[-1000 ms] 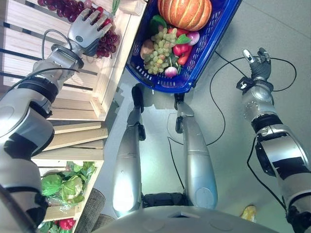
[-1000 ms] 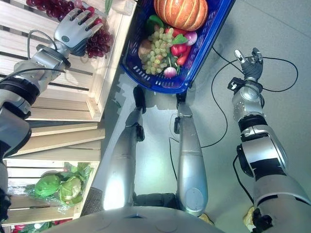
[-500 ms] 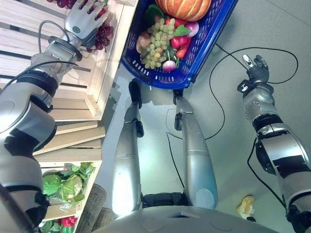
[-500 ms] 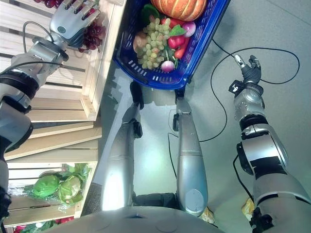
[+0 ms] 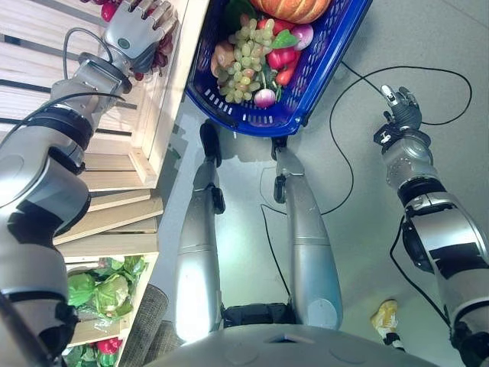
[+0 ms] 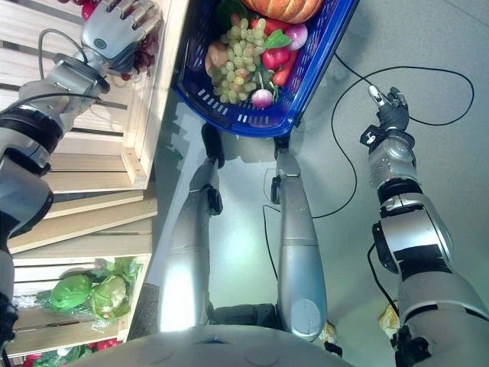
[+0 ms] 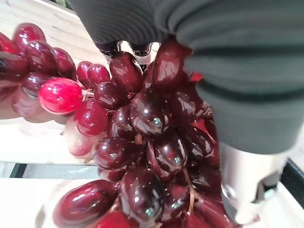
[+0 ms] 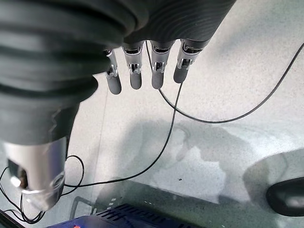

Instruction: Pick up fruits and vegetables into the basket

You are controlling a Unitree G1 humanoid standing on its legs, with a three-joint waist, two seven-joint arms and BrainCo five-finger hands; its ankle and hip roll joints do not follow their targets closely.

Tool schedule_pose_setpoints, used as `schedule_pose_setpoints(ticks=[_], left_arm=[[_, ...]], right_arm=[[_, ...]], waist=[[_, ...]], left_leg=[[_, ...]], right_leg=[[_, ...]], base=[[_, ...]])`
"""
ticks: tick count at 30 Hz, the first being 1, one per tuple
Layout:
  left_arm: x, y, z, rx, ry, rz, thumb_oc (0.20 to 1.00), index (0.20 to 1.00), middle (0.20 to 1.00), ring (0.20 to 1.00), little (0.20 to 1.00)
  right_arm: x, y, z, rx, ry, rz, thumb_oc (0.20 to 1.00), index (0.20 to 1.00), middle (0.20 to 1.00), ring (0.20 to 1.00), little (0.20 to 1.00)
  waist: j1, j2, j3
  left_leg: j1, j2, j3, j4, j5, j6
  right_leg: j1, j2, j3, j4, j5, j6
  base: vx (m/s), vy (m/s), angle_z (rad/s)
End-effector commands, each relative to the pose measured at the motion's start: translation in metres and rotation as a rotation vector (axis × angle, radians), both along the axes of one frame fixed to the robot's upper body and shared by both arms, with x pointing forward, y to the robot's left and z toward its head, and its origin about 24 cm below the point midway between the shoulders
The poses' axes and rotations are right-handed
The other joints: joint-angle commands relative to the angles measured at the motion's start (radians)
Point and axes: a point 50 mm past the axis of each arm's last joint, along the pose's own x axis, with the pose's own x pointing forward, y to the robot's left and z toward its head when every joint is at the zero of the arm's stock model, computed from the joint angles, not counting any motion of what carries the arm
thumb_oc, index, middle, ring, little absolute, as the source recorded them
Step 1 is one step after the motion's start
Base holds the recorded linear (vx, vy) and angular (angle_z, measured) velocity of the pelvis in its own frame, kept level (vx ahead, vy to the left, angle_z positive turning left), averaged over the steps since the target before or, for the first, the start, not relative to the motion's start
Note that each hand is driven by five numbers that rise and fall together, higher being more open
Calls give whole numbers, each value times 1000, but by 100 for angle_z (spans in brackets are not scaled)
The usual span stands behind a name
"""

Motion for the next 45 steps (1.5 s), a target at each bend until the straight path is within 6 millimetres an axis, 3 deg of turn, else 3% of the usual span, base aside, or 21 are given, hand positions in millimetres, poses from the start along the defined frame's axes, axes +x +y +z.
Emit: schedule_pose_setpoints(ticks=[1,14,27,28,29,34,40,45], left_arm=[[2,26,-9,-40,36,196,200,200,200,200,200],[-1,43,-19,-61,59,307,200,200,200,200,200],[-3,48,-23,-159,66,323,200,200,200,200,200],[-4,50,-19,-331,38,302,200,200,200,200,200],[-4,50,-19,-366,34,301,200,200,200,200,200],[-7,52,-9,-964,-25,123,200,200,200,200,200],[-13,50,2,-1393,-48,-145,200,200,200,200,200],[-18,46,-8,-1627,-2,-337,200,200,200,200,200]], right_arm=[[-9,-20,7,-18,-41,-57,1000,1000,1000,1000,1000],[-8,-18,5,-10,-52,-57,1000,1000,1000,1000,1000],[-9,-18,4,-13,-57,-54,1000,1000,1000,1000,1000],[-9,-17,4,-12,-56,-52,1000,1000,1000,1000,1000],[-9,-17,4,-12,-56,-51,1000,1000,1000,1000,1000],[-11,-15,-3,-4,-49,-42,1000,1000,1000,1000,1000],[-16,-13,-14,5,-44,-35,1000,1000,1000,1000,1000],[-19,-9,-21,6,-40,-38,1000,1000,1000,1000,1000]], waist=[[-25,22,-44],[-20,28,-44],[-16,33,-44],[-14,33,-44],[-14,33,-44],[-8,30,-44],[1,31,-44],[13,35,-44]], left_leg=[[-32,25,-42,49,-35,-12],[-33,24,-46,44,-31,-15],[-23,23,-44,41,-28,-14],[-21,22,-45,39,-27,-14],[-20,22,-45,38,-27,-13],[-3,23,-46,32,-24,-10],[25,19,-47,25,-24,-8],[47,12,-50,14,-23,-5]], right_leg=[[49,-7,20,-84,66,81],[49,-14,17,-89,68,82],[58,-16,15,-92,70,80],[61,-15,16,-92,69,80],[62,-15,16,-92,68,80],[76,-7,19,-86,59,76],[104,-8,12,-89,51,73],[124,-10,2,-90,48,70]], base=[[0,0,0],[0,0,0],[0,0,0],[0,0,0],[0,0,0],[0,0,0],[1,-27,0],[-9,-40,3]])
